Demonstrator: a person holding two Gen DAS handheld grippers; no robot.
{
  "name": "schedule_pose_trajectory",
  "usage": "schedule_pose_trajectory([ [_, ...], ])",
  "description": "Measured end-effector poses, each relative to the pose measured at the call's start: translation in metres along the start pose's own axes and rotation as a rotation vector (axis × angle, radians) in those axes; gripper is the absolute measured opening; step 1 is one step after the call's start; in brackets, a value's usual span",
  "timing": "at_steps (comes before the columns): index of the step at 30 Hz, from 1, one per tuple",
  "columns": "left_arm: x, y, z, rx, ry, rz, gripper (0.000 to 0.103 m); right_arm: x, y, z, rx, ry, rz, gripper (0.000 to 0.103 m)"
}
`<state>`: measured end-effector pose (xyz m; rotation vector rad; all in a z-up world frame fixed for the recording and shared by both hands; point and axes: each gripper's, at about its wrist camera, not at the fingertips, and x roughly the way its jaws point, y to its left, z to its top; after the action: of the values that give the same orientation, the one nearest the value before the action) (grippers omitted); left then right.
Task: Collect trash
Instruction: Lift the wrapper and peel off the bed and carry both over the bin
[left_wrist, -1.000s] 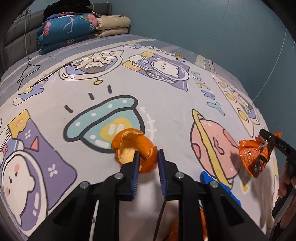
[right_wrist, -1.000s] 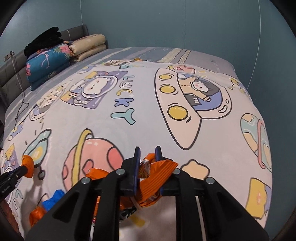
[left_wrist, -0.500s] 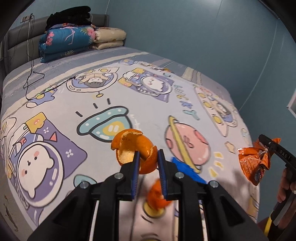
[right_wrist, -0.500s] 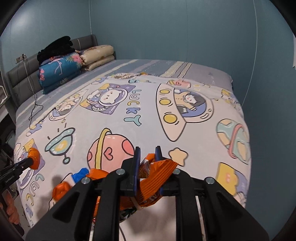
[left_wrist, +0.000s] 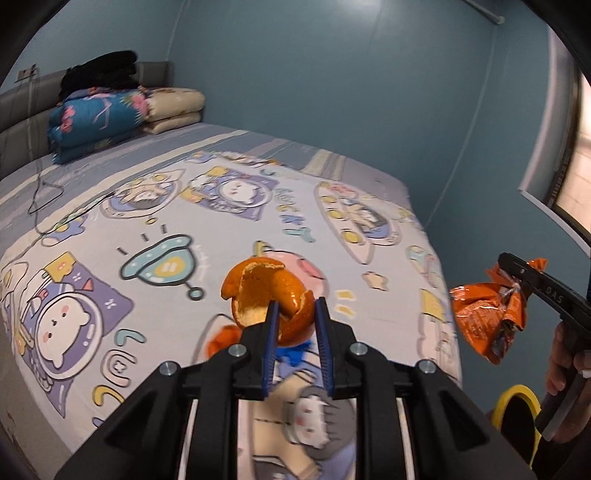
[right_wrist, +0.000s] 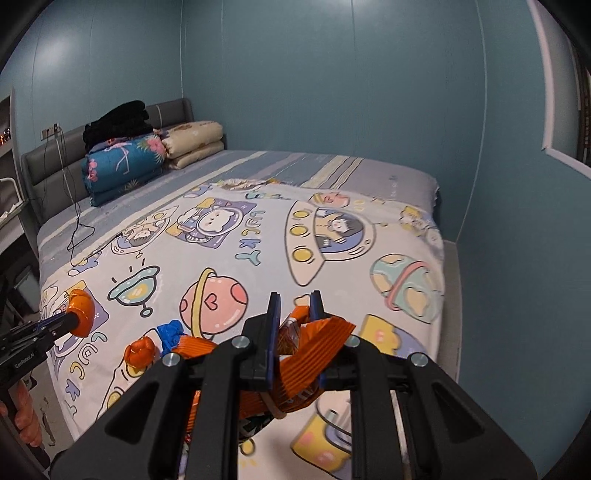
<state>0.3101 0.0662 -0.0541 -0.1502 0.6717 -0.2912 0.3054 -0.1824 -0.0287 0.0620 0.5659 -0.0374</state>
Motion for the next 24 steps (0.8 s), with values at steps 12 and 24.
schedule_pose_trajectory([
  [12,-0.030,-0.098,-0.018,0.136,-0.015,-0.123,0.018,-0.075,-0.066,-0.031,0.042,-0.060,-0.089,0.015],
  [24,-0.040,-0.203,-0.056,0.314,0.022,-0.283,0.018,-0.155,-0.142,-0.093,0.124,-0.090,-0.299,0.015],
])
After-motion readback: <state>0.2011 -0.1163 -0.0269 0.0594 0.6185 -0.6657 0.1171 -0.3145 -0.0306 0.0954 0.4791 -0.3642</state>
